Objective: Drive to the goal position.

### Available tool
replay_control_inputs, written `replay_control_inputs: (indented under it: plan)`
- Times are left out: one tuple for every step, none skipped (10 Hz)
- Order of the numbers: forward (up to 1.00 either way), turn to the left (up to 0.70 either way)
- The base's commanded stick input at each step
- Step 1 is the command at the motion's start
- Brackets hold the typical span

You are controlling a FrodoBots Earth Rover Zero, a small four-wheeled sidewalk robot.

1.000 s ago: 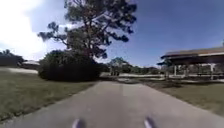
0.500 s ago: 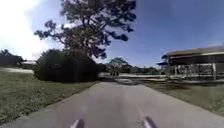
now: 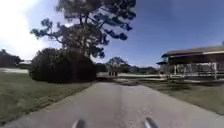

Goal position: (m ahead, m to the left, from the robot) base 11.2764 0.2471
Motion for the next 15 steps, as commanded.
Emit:
replay_control_inputs:
  plan:
    - [0.7, 0.0]
    - [0.7, 0.0]
    - [0.7, 0.0]
    - [0.7, 0.0]
    - [0.7, 0.0]
    - [0.7, 0.0]
    - [0.7, 0.0]
    - [0.7, 0.0]
    - [0.7, 0.0]
    - [0.7, 0.0]
    - [0.7, 0.0]
    - [0.7, 0.0]
    - [0.7, 0.0]
    - [0.7, 0.0]
    - [0.7, 0.0]
